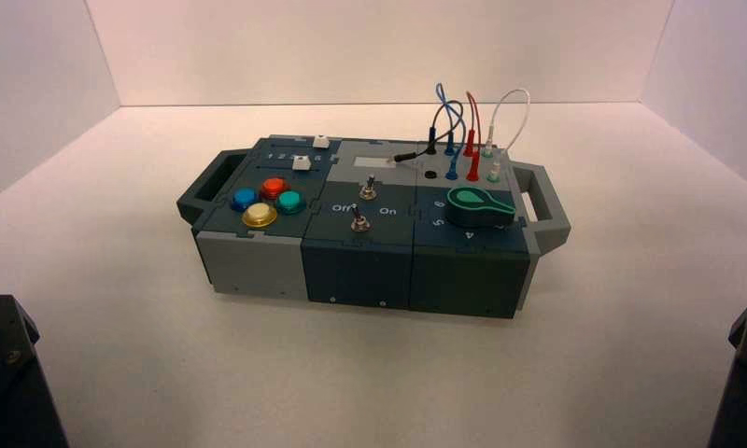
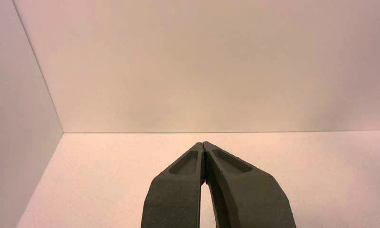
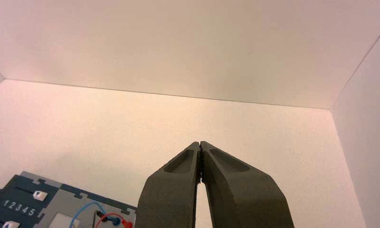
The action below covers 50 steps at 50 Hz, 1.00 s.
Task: Flip the top switch off with the right gripper.
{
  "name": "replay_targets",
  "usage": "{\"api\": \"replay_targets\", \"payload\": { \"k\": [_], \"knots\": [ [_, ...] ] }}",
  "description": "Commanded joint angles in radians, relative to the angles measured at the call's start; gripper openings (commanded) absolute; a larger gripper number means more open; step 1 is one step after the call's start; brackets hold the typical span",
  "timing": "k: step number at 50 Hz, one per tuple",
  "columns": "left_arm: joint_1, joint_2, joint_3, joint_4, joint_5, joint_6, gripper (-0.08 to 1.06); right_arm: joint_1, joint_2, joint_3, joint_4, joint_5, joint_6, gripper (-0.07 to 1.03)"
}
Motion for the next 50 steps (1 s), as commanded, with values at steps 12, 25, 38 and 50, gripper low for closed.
{"api": "replay_targets", "payload": {
  "k": [12, 25, 38, 50],
  "knots": [
    [-0.002, -0.005, -0.023, 0.003, 0.002, 0.003, -0.03, 0.002, -0.005, -0.028, 0.002, -0.005, 0.002, -0.02],
    [-0.014, 0.031, -0.084, 0.005, 0.210, 0.003, -0.03, 0.006, 0.002, -0.025, 0.009, 0.015, 0.012, -0.02],
    [-0.072, 0.120, -0.138, -0.003, 0.571, 0.002, -0.03, 0.091, 0.058, -0.094, 0.055, 0.218, 0.014, -0.02],
    [-0.087, 0.189, -0.132, -0.008, 0.715, 0.002, -0.03, 0.262, 0.196, -0.183, 0.172, 0.425, 0.018, -0.02]
  ]
}}
